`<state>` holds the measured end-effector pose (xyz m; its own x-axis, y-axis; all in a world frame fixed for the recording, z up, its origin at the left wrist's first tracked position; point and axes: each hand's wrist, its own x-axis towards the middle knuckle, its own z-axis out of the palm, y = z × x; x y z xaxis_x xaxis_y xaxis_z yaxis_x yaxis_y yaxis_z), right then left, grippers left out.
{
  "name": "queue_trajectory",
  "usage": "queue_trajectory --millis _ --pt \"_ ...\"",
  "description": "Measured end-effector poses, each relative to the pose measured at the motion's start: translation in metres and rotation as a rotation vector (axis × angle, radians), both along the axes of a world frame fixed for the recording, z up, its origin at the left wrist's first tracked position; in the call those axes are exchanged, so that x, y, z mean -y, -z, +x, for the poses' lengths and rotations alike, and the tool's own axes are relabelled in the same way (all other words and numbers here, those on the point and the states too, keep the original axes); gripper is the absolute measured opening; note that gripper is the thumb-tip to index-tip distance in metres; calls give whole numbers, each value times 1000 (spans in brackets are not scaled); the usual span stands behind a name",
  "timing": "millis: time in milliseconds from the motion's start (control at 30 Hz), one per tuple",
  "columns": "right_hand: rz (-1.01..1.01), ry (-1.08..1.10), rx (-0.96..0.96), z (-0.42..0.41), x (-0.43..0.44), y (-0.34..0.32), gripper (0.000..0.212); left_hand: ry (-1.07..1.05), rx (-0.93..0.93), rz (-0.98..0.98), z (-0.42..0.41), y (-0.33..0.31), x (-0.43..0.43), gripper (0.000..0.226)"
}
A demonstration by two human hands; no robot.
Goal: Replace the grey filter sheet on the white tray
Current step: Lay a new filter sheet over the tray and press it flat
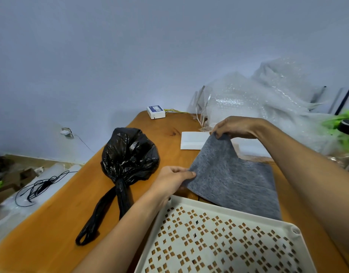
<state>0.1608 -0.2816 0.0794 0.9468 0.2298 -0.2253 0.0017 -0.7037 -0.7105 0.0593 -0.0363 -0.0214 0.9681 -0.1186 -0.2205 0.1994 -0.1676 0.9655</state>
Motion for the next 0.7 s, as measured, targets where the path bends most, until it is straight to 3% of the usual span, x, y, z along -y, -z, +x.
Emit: queue_trajectory --millis 100,267,400,567,700 --pt "-81 0 50 0 -10 2 15 41 109 148 3 0 0 7" --pt "-59 40 135 7 -26 8 22 200 201 403 18 -9 -3 23" --pt "-48 23 215 10 -44 20 21 178 216 300 38 -21 12 48" --pt "-15 31 245 17 -59 41 27 102 209 267 67 -12 26 34" --pt "-54 152 277 15 -53 51 48 60 116 258 78 8 27 33"
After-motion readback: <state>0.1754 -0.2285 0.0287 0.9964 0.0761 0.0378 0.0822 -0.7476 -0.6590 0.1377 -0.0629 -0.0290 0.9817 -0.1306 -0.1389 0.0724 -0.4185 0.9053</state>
